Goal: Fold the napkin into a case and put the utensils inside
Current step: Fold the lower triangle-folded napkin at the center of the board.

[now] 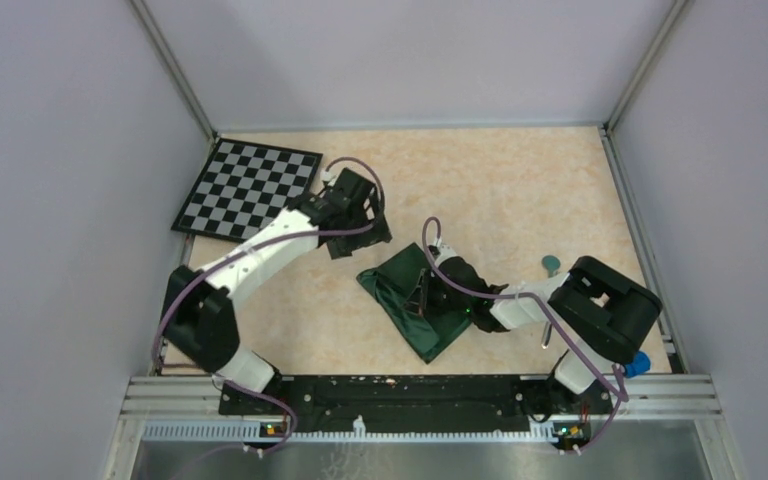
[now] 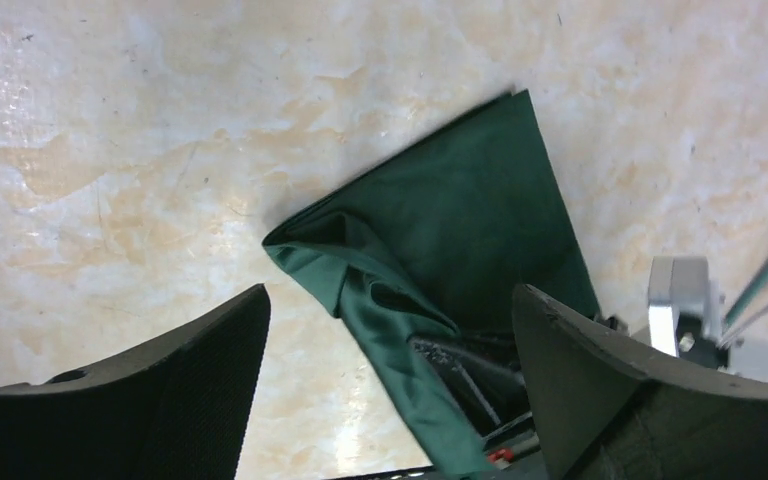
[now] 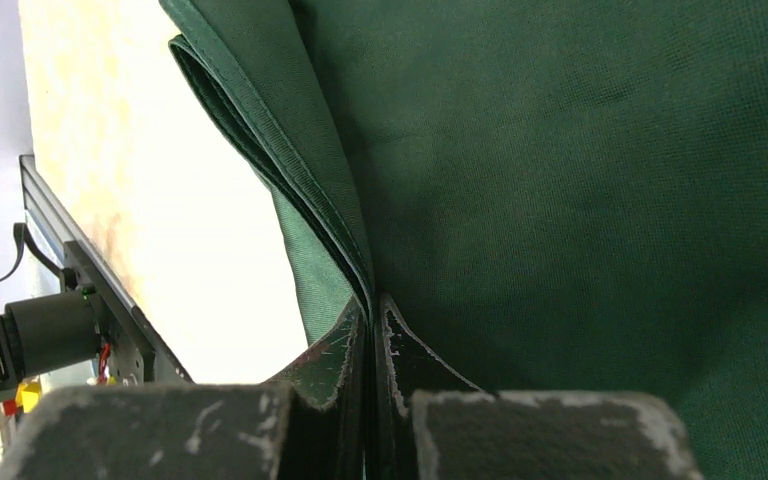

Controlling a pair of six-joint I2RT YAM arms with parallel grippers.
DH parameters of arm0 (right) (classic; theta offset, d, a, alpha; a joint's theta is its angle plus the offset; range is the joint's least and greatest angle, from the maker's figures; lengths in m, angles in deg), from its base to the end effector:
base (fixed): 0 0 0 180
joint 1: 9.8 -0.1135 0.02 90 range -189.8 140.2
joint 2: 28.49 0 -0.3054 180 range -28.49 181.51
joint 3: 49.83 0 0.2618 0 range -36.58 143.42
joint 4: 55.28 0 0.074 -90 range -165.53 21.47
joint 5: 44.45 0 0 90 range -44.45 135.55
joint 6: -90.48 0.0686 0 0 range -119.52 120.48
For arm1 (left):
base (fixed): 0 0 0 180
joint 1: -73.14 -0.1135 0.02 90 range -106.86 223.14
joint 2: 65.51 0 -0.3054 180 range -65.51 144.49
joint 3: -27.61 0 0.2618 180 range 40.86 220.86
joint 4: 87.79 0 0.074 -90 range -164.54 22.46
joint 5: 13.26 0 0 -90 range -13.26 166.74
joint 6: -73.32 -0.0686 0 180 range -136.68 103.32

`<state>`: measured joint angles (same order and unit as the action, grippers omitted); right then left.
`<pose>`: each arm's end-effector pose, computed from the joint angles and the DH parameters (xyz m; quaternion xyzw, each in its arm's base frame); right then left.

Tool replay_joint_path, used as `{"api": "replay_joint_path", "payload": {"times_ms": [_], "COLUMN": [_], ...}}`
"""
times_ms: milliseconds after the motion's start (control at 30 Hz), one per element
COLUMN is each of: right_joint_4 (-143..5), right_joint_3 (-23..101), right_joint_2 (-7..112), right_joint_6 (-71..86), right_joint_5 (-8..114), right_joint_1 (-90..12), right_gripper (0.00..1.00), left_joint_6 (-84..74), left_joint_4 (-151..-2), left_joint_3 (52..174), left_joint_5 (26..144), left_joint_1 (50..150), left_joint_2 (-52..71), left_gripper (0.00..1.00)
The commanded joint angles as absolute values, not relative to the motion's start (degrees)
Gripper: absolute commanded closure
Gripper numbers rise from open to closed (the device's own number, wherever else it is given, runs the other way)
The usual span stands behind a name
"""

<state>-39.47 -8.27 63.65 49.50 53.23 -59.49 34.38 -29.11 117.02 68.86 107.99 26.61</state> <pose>0.1963 0.2456 0.1355 -0.0362 0.8839 0.3896 0.2562 0.3014 -0.1984 0.2817 -0.1531 0.9547 -0.1192 0.2258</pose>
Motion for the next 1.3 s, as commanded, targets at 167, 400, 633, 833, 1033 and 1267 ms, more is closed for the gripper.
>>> {"api": "replay_joint_path", "payload": {"times_ms": [167,400,633,833,1033,1267], "right_joint_4": [-39.46,-45.91,-54.82,-60.06,-61.85,-62.92], "right_joint_3": [-3.52,2.29,13.60,19.58,22.20,25.53], "right_joint_2": [63.71,65.22,71.07,73.77,75.18,77.64], "right_joint_6": [41.77,34.23,25.42,21.02,21.47,21.70], "right_joint_5": [56.49,56.29,53.51,49.43,45.75,48.97], "right_joint_1": [-59.02,-59.04,-59.30,-60.39,-60.51,-58.97], "right_gripper": [0.71,0.42,0.37,0.36,0.56,0.85], "left_joint_6": [24.57,23.18,22.35,22.62,22.01,22.05], "left_joint_4": [-49.36,-51.95,-52.64,-54.97,-56.27,-59.31], "left_joint_3": [91.33,84.34,83.77,81.58,79.94,78.13], "left_joint_5": [82.72,86.03,86.58,89.16,90.26,93.01], "left_joint_1": [100.67,98.46,97.60,96.97,96.78,96.69], "left_joint_2": [9.22,7.12,9.38,10.55,9.83,12.05], "left_gripper": [0.15,0.38,0.41,0.43,0.45,0.52]}}
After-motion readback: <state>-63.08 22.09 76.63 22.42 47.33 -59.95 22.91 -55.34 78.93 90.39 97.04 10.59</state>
